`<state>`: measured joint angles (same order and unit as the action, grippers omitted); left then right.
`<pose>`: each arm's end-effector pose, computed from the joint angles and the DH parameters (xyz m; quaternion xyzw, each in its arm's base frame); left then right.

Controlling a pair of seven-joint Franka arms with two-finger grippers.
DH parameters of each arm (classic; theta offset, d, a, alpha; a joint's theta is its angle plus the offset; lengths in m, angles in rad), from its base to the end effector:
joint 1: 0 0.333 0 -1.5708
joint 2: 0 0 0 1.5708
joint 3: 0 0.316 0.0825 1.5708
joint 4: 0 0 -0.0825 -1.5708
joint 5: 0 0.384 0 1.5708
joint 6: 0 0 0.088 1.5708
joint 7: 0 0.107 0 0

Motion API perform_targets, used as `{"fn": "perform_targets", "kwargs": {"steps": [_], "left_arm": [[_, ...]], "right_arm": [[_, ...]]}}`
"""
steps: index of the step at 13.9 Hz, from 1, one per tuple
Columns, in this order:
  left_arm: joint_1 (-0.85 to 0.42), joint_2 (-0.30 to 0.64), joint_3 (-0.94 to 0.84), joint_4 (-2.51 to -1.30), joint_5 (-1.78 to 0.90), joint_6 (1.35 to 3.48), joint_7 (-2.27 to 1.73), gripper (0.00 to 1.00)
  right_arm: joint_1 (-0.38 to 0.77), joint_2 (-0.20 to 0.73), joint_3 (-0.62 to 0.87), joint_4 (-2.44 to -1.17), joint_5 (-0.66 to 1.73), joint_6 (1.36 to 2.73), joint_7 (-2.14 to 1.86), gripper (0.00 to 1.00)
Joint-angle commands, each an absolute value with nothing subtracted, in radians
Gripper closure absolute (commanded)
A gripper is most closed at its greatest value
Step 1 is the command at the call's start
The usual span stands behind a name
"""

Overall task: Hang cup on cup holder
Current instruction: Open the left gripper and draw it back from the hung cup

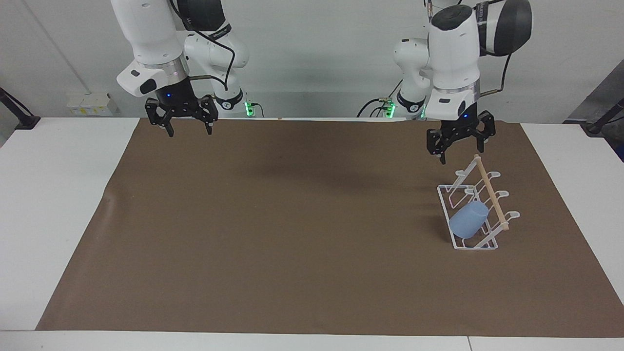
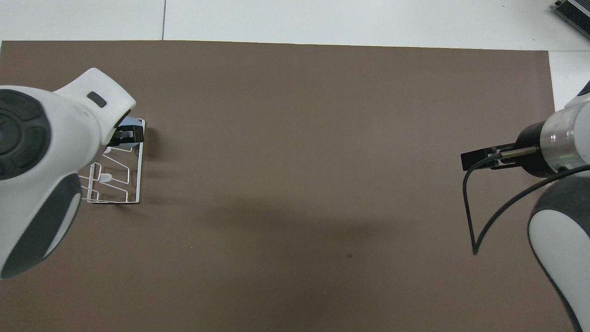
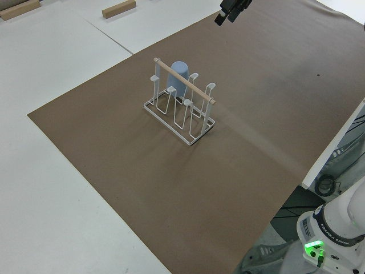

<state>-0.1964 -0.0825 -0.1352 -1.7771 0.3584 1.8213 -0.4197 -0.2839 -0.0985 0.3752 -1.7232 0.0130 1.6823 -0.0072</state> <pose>0.5276 -0.1542 0.5992 -0.9816 -0.0099 -0.1236 0.1454 0.5317 0.0591 0.6117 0.9984 0.0483 0.0259 0.0105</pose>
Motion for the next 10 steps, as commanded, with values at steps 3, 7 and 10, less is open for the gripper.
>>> {"fn": "perform_targets", "kwargs": {"steps": [3, 7, 10], "left_arm": [[-0.124, -0.078, -0.14, -1.649, 0.261, 1.626, -0.166, 0.0], [-0.069, -0.057, -0.138, -1.58, 0.135, 1.543, -0.085, 0.0], [-0.042, -0.028, -0.138, -1.517, 0.069, 1.45, -0.025, 0.0]], "right_arm": [[-0.302, -0.101, 0.385, -1.721, 0.015, 1.669, -0.028, 0.0], [-0.302, -0.101, 0.385, -1.721, 0.015, 1.669, -0.029, 0.0], [-0.302, -0.101, 0.385, -1.721, 0.015, 1.669, -0.028, 0.0]]}}
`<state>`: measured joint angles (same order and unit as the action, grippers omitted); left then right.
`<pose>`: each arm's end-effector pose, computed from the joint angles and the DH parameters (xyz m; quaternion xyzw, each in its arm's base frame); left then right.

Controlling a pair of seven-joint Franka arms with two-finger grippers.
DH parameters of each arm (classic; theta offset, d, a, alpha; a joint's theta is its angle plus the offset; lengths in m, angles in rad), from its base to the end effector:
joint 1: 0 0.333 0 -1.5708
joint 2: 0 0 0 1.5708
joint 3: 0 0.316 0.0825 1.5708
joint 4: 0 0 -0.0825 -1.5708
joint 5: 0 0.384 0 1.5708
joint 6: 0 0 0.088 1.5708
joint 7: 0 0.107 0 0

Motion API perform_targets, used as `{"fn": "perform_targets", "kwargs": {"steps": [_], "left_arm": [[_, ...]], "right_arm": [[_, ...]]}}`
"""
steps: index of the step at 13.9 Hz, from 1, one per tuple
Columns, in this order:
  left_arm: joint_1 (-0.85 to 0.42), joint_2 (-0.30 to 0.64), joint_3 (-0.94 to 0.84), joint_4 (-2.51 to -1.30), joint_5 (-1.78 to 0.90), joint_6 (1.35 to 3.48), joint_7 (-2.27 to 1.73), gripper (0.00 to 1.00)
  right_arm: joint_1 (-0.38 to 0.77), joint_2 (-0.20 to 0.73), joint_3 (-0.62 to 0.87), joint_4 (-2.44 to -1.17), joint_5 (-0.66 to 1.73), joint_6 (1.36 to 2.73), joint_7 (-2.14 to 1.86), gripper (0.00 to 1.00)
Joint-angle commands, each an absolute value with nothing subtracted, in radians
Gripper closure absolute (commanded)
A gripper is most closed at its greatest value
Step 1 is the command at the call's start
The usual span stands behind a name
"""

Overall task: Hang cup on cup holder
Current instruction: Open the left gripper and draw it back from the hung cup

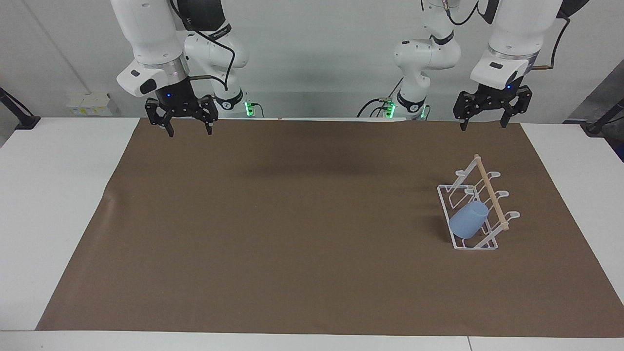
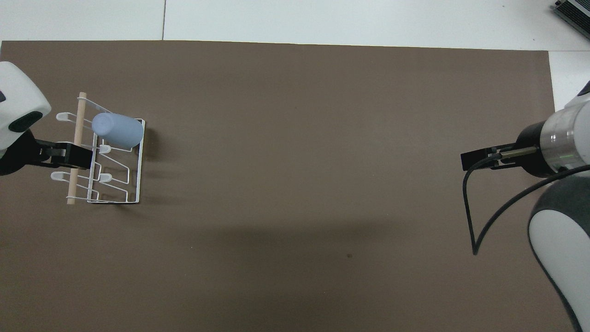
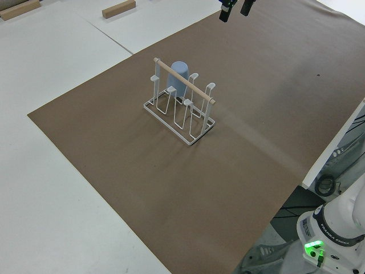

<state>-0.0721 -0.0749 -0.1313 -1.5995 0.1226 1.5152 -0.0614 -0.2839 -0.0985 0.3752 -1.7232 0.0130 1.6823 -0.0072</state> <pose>0.5169 -0.0956 0.6472 -0.9955 0.0675 -0.0038 0.0662 0.5317 0.0591 0.6117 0.9984 0.0483 0.0259 0.0105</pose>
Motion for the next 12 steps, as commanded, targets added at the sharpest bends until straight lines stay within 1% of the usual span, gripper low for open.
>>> {"fn": "perform_targets", "kwargs": {"steps": [1, 8, 12], "left_arm": [[-0.019, -0.023, -0.14, -1.51, 0.023, 1.434, -0.026, 0.0], [-0.029, -0.026, -0.133, -1.509, 0.015, 1.396, -0.018, 0.0], [-0.055, -0.028, -0.068, -1.509, -0.029, 1.413, 0.017, 0.0]], "right_arm": [[-0.302, -0.101, 0.385, -1.721, 0.015, 1.669, -0.028, 0.0], [-0.302, -0.101, 0.385, -1.721, 0.015, 1.669, -0.028, 0.0], [-0.302, -0.101, 0.385, -1.721, 0.015, 1.669, -0.029, 0.0]]}}
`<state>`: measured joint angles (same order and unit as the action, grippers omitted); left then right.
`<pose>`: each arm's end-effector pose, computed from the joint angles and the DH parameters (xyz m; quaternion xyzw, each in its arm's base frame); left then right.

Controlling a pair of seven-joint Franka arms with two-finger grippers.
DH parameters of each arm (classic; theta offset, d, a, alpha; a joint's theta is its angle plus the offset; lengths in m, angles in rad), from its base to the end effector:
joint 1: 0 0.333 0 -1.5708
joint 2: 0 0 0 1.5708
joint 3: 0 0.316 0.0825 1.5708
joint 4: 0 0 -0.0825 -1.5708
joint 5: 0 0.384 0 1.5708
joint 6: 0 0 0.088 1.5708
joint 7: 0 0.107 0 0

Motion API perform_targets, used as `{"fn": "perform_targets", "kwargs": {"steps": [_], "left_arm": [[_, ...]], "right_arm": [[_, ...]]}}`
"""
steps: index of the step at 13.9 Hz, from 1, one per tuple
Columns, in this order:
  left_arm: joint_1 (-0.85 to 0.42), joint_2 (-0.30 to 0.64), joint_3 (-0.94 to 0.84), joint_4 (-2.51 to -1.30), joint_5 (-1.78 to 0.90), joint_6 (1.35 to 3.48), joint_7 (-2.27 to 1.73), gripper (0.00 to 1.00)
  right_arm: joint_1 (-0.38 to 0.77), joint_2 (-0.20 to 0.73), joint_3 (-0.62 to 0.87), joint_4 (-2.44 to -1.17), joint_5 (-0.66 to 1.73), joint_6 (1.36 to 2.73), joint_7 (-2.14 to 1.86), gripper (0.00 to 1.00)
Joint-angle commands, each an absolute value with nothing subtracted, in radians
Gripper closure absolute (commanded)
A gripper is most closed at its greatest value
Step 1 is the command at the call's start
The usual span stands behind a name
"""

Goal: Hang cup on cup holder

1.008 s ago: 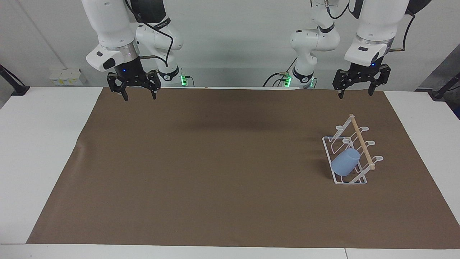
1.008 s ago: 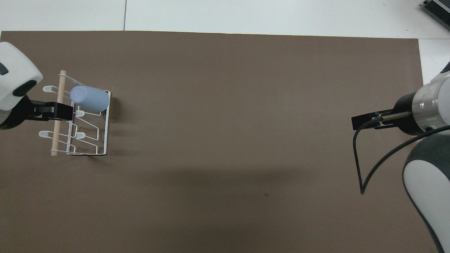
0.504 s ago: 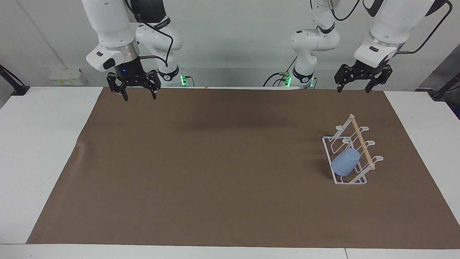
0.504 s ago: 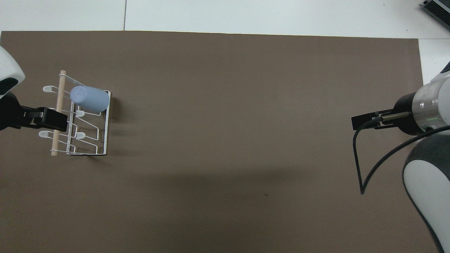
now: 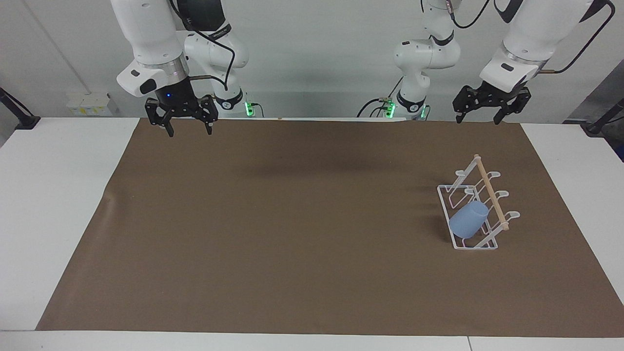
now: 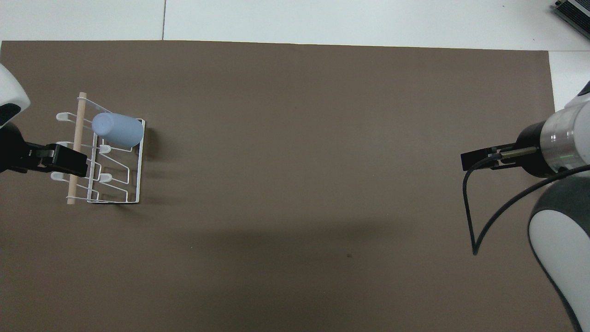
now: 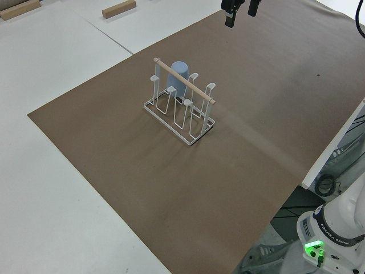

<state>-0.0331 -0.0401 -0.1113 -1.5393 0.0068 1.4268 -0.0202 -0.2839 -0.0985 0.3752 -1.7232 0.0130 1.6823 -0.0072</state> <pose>0.5214 -0.0764 0.6486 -0.9974 0.0615 0.0357 0.0086 0.5317 0.0591 0.6117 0.9984 0.0483 0.0259 0.0105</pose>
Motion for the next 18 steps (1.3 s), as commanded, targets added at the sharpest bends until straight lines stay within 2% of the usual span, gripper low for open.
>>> {"fn": "perform_targets", "kwargs": {"steps": [1, 3, 18], "left_arm": [[-0.095, -0.028, -0.02, -1.509, -0.034, 1.414, 0.041, 0.0], [-0.107, -0.028, 0.029, -1.509, -0.04, 1.416, 0.096, 0.0], [-0.08, -0.049, -0.026, -1.543, -0.028, 1.436, 0.002, 0.0]], "right_arm": [[-0.302, -0.101, 0.385, -1.721, 0.015, 1.669, -0.029, 0.0], [-0.302, -0.101, 0.385, -1.721, 0.015, 1.669, -0.028, 0.0], [-0.302, -0.101, 0.385, -1.721, 0.015, 1.669, -0.028, 0.0]]}}
